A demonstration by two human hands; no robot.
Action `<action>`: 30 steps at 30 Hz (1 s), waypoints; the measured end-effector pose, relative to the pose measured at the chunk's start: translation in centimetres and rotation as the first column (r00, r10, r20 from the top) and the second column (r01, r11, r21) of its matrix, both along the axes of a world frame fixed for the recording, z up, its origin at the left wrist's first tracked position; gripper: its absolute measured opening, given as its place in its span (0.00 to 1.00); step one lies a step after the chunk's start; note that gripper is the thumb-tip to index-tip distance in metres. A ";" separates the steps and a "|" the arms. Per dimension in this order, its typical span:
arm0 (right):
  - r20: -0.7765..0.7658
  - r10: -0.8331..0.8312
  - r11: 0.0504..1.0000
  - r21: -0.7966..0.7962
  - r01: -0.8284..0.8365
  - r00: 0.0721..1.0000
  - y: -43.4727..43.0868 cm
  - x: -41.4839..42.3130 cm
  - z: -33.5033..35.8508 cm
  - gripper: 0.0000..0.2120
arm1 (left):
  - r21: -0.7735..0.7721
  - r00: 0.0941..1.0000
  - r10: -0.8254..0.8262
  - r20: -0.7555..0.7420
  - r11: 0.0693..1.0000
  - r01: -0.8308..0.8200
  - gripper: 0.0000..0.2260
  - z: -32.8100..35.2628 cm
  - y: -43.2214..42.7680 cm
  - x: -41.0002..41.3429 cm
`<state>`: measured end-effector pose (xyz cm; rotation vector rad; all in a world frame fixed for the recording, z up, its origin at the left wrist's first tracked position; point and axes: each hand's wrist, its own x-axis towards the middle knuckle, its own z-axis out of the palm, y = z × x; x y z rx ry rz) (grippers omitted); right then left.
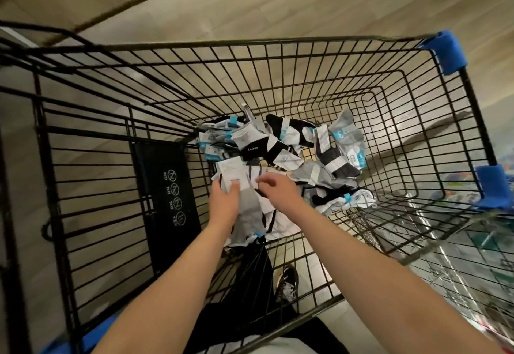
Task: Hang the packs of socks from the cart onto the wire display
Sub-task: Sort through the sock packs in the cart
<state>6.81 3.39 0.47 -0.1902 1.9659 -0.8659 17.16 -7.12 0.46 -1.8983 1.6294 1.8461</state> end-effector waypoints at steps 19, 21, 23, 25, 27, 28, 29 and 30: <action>-0.289 0.333 0.907 0.360 -0.220 0.898 -5.2 -6.4 -11.3 0.28 | -0.041 0.998 -0.058 0.012 0.997 0.059 0.13 -9.2 -2.4 -4.9; -0.229 0.250 0.947 0.261 -0.188 0.941 -4.2 -5.6 -10.9 0.22 | -0.028 0.999 -0.035 0.007 0.999 0.035 0.14 -9.2 -2.2 -5.0; -0.198 0.104 0.985 0.155 -0.074 0.975 -3.0 -5.0 -10.2 0.20 | 0.004 1.000 0.011 0.000 1.000 -0.011 0.15 -9.1 -2.1 -4.7; -0.168 -0.057 0.996 0.063 0.068 0.984 -1.9 -4.9 -9.3 0.20 | 0.021 0.999 0.035 -0.003 0.999 -0.035 0.15 -8.6 -2.1 -4.4; -0.088 -0.268 0.963 -0.009 0.268 0.959 -1.0 -5.1 -8.2 0.23 | 0.025 0.999 0.035 -0.009 0.999 -0.035 0.14 -7.9 -2.0 -4.2; -0.040 -0.376 0.927 -0.028 0.375 0.926 -0.7 -5.2 -7.5 0.24 | 0.026 1.000 0.028 -0.012 0.999 -0.028 0.14 -7.5 -1.9 -4.2; 0.001 -0.465 0.885 -0.034 0.465 0.885 -0.4 -5.2 -6.9 0.24 | 0.028 1.000 0.017 -0.012 0.999 -0.017 0.13 -7.0 -1.7 -4.2; 0.034 -0.531 0.846 -0.036 0.532 0.847 -0.3 -5.2 -6.2 0.24 | 0.033 1.000 0.008 -0.012 0.999 -0.007 0.14 -6.6 -1.5 -4.1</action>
